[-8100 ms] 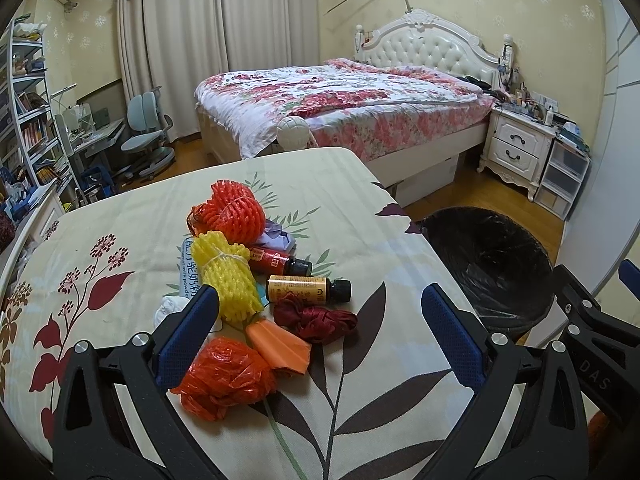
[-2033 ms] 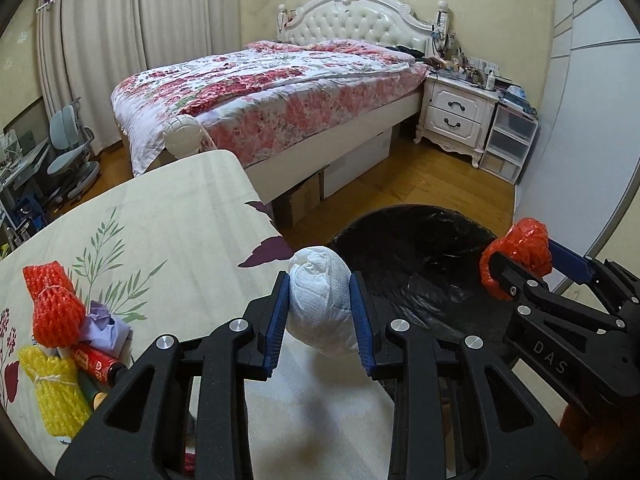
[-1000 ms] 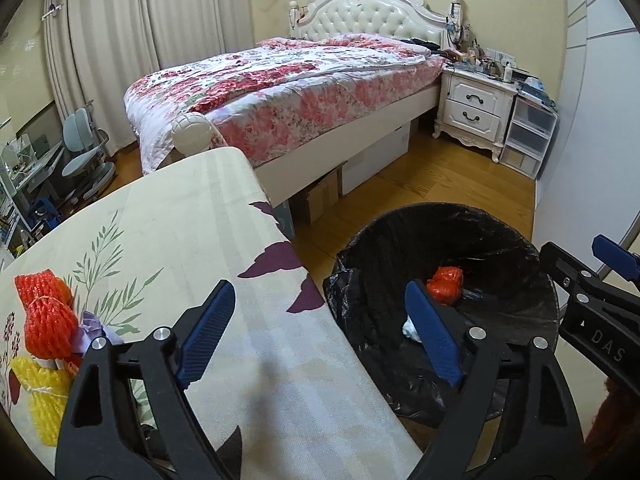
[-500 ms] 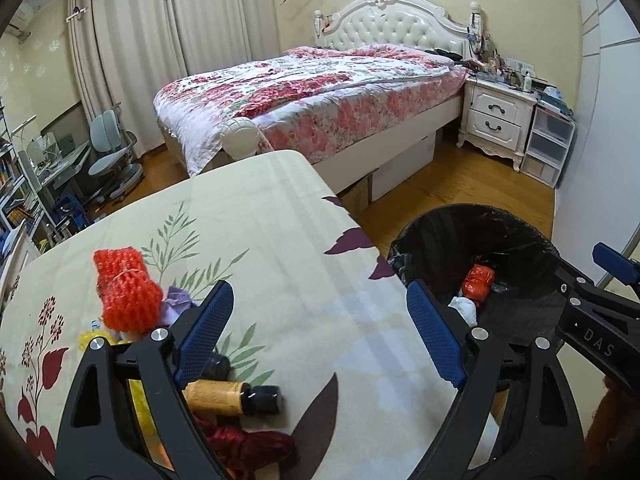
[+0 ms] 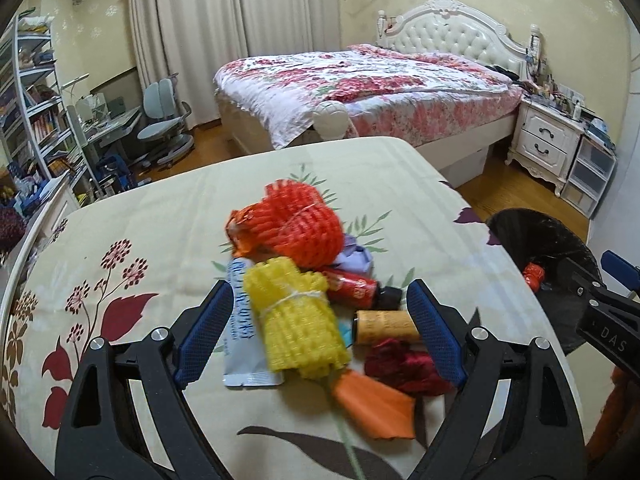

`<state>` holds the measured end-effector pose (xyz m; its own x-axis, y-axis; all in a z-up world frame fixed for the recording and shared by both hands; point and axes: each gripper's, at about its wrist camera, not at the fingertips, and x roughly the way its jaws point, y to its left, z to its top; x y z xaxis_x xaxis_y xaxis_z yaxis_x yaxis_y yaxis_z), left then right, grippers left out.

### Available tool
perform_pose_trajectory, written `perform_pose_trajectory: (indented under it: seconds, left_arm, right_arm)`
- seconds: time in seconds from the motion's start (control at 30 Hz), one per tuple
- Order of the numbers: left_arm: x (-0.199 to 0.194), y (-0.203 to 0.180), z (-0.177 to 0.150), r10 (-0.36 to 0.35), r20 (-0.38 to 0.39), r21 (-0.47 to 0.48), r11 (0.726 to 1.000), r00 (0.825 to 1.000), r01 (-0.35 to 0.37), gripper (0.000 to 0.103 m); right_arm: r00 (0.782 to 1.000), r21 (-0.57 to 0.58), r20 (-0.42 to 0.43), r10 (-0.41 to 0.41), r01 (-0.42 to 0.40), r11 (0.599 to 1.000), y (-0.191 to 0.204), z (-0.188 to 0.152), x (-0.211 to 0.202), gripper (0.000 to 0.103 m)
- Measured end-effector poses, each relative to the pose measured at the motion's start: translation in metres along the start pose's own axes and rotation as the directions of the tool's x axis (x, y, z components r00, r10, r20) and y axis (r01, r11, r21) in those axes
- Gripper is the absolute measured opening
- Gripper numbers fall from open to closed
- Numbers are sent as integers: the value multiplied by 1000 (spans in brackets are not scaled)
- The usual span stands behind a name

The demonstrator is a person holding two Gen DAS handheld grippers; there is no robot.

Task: Collect trash
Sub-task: 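Move the left gripper to the yellow foam net and grasp it, then grasp the red foam net with the right gripper while the left holds the yellow net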

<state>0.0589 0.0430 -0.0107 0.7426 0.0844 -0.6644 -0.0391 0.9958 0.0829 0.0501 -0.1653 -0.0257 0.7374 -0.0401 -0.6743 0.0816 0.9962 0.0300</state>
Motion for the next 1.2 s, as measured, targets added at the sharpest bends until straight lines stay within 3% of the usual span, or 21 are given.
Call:
perform_pose_trajectory:
  seconds: [0.23, 0.33, 0.47, 0.67, 0.97, 1.2]
  left_arm:
    - [12, 24, -9, 16, -46, -33, 999, 999, -17, 76]
    - [19, 22, -11, 2, -62, -24, 1000, 998, -3, 68]
    - [25, 16, -14, -35, -78, 0, 999, 996, 35, 48]
    - [18, 17, -13, -58, -60, 7, 998, 997, 58, 37]
    - [-5, 55, -5, -66, -24, -57, 996, 998, 64, 37]
    - [-9, 102, -4, 3, -9, -121, 993, 1000, -4, 37]
  right_arm:
    - [999, -58, -11, 45, -46, 997, 33, -4, -1, 74]
    - [998, -69, -18, 54, -56, 996, 39, -6, 0, 74]
    - [998, -74, -25, 62, -64, 995, 43, -8, 1, 74]
    - [997, -85, -25, 77, -79, 993, 50, -7, 0, 74]
    - [991, -131, -15, 133, -134, 982, 80, 5, -4, 74]
    - [982, -187, -18, 187, -187, 964, 118, 15, -2, 74]
